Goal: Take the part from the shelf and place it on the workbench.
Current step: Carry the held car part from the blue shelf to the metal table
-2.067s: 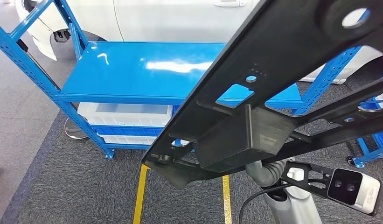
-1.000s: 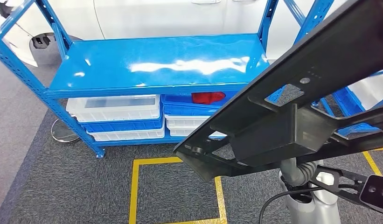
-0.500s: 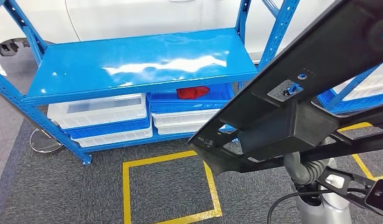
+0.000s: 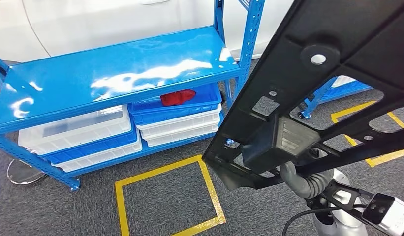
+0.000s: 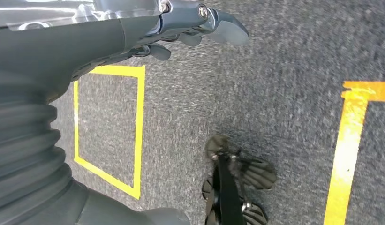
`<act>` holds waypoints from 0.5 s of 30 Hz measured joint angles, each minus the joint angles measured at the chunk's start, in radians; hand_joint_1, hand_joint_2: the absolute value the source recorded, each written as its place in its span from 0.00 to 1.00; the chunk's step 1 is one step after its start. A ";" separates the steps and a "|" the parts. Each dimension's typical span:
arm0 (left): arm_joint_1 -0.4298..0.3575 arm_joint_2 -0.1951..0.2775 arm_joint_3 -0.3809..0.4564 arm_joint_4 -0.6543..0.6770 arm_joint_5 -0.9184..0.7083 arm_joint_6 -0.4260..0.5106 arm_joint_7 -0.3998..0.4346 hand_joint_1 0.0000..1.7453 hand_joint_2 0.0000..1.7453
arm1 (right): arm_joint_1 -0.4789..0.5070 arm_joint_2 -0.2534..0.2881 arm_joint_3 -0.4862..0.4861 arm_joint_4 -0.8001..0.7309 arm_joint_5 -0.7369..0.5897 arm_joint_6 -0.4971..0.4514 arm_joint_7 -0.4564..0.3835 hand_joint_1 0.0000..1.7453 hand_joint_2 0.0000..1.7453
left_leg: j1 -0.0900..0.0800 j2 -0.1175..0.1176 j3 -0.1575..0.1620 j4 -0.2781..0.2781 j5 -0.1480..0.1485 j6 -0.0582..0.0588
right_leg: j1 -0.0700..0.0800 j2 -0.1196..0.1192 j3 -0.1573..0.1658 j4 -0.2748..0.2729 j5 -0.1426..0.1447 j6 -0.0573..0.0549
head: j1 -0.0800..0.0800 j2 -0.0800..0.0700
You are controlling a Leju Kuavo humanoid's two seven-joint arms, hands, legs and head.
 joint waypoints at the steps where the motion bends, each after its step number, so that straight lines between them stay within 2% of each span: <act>1: 0.000 0.000 0.003 0.000 0.002 0.000 0.003 0.00 1.00 | 0.002 0.000 0.007 -0.005 0.001 -0.006 0.000 1.00 1.00 | 0.001 -0.019 0.025 -0.056 0.019 0.004 | 0.000 0.011 -0.003 0.003 0.001 0.004 | 0.000 0.000; 2: 0.000 -0.001 0.006 0.000 0.003 0.000 0.006 0.00 1.00 | 0.004 0.000 0.014 -0.011 0.002 -0.012 0.000 1.00 1.00 | 0.000 -0.034 0.038 -0.087 0.025 0.007 | -0.001 0.021 -0.007 0.004 0.003 0.009 | 0.000 0.000; 3: 0.000 -0.001 0.009 0.000 0.003 -0.001 0.010 0.00 1.00 | 0.007 0.000 0.022 -0.015 0.003 -0.019 0.000 1.00 1.00 | -0.001 -0.038 0.041 -0.097 0.022 0.010 | -0.003 0.031 -0.011 0.004 0.007 0.016 | 0.000 0.000; 4: -0.001 -0.001 0.011 0.000 0.001 -0.002 0.014 0.00 1.00 | 0.010 0.000 0.030 -0.020 0.006 -0.027 0.000 1.00 1.00 | -0.003 -0.029 0.042 -0.101 0.024 0.013 | -0.005 0.042 -0.015 0.002 0.010 0.023 | 0.000 0.000; 5: -0.003 -0.001 0.012 0.000 -0.002 -0.004 0.018 0.00 1.00 | 0.014 0.000 0.037 -0.024 0.008 -0.035 0.000 1.00 1.00 | -0.002 -0.017 0.044 -0.106 0.029 0.019 | -0.006 0.042 -0.017 0.003 0.011 0.028 | 0.000 0.000; 7: -0.006 -0.001 0.013 0.000 -0.006 -0.006 0.024 0.00 1.00 | 0.016 0.000 0.049 -0.034 0.014 -0.053 0.000 1.00 1.00 | 0.002 0.006 0.048 -0.119 0.039 0.031 | -0.003 0.009 -0.036 0.040 -0.016 0.037 | 0.005 0.000; 9: -0.004 0.000 0.014 0.000 -0.007 -0.006 0.026 0.00 1.00 | 0.018 0.001 0.061 -0.041 0.021 -0.071 0.000 1.00 1.00 | 0.002 0.030 0.047 -0.125 0.043 0.038 | -0.004 -0.038 -0.087 0.151 -0.079 0.044 | 0.010 0.000; 10: -0.001 0.001 0.015 0.000 -0.006 -0.006 0.026 0.00 1.00 | 0.019 0.001 0.068 -0.043 0.025 -0.079 0.000 1.00 1.00 | 0.001 0.042 0.046 -0.124 0.043 0.039 | -0.006 -0.049 -0.117 0.217 -0.108 0.048 | 0.011 0.000; 11: 0.000 0.004 0.017 0.000 -0.006 -0.006 0.026 0.00 1.00 | 0.021 0.001 0.075 -0.045 0.029 -0.087 0.000 1.00 1.00 | 0.000 0.055 0.044 -0.122 0.043 0.039 | -0.009 -0.054 -0.136 0.264 -0.123 0.051 | 0.011 0.000; 12: 0.001 0.006 0.018 0.000 -0.006 -0.006 0.025 0.00 1.00 | 0.022 0.001 0.081 -0.047 0.033 -0.096 0.000 1.00 1.00 | 0.000 0.067 0.043 -0.121 0.042 0.038 | -0.012 -0.057 -0.139 0.276 -0.119 0.053 | 0.011 0.000; 13: 0.001 0.009 0.019 0.000 -0.006 -0.006 0.025 0.00 1.00 | 0.023 0.001 0.088 -0.049 0.037 -0.105 0.000 1.00 1.00 | 0.000 0.078 0.043 -0.119 0.041 0.036 | -0.014 -0.063 -0.121 0.248 -0.099 0.054 | 0.011 0.000; 14: 0.000 0.012 0.020 -0.001 -0.006 -0.006 0.024 0.00 1.00 | 0.022 0.001 0.094 -0.052 0.042 -0.114 0.000 1.00 1.00 | 0.000 0.087 0.044 -0.117 0.039 0.033 | -0.016 -0.074 -0.084 0.186 -0.068 0.054 | 0.011 0.000; 15: -0.002 0.016 0.021 -0.001 -0.006 -0.006 0.023 0.00 1.00 | 0.019 0.001 0.100 -0.056 0.046 -0.122 0.000 1.00 1.00 | -0.001 0.096 0.045 -0.115 0.036 0.029 | -0.014 -0.096 -0.044 0.112 -0.046 0.051 | 0.011 0.000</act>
